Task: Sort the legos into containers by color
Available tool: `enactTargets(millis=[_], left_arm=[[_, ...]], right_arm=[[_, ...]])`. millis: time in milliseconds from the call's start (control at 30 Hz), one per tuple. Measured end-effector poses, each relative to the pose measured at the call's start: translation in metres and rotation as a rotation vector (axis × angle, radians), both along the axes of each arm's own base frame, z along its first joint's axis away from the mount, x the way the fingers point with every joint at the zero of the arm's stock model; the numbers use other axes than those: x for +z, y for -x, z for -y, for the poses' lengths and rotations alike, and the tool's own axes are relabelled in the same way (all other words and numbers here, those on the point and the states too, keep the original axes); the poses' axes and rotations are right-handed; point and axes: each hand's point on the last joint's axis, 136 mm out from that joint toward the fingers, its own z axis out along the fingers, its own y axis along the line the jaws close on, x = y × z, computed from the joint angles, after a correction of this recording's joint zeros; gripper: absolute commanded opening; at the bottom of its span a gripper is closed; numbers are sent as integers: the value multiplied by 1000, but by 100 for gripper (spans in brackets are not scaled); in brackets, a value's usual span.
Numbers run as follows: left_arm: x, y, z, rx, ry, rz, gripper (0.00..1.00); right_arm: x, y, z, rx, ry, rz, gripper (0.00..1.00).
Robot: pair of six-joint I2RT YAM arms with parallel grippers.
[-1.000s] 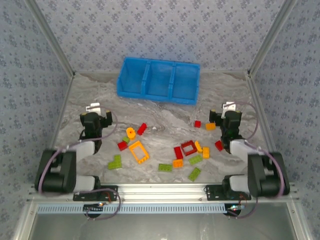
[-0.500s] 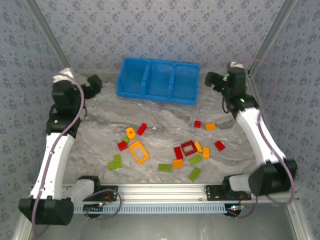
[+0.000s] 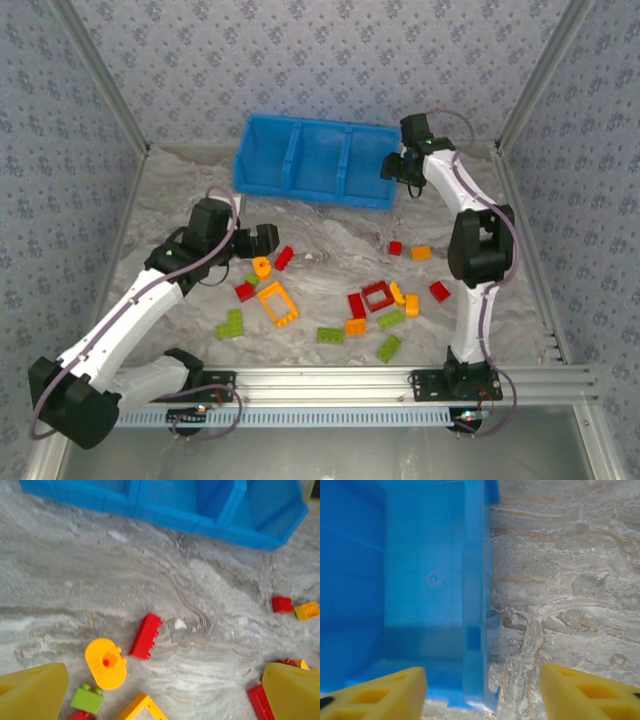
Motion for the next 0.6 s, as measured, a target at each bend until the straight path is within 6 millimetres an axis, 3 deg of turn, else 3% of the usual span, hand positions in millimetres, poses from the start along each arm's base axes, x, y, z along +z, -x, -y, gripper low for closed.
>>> enactTargets(millis=[133,267,433,600], left_arm=[[-8,12,3,-14,-3,-9,99],[0,15,1,-11,6,19,99],[7,20,-11,25,-14,46,99],[11,24,-24,62,-41,64,99]], right_arm=[[-15,-15,-4,4,14,-22,42],[-34,-16,-5,10,44,-72,32],[-39,-15,-6,31,90,-89,11],[-40,-10,-10,38,155,-87,9]])
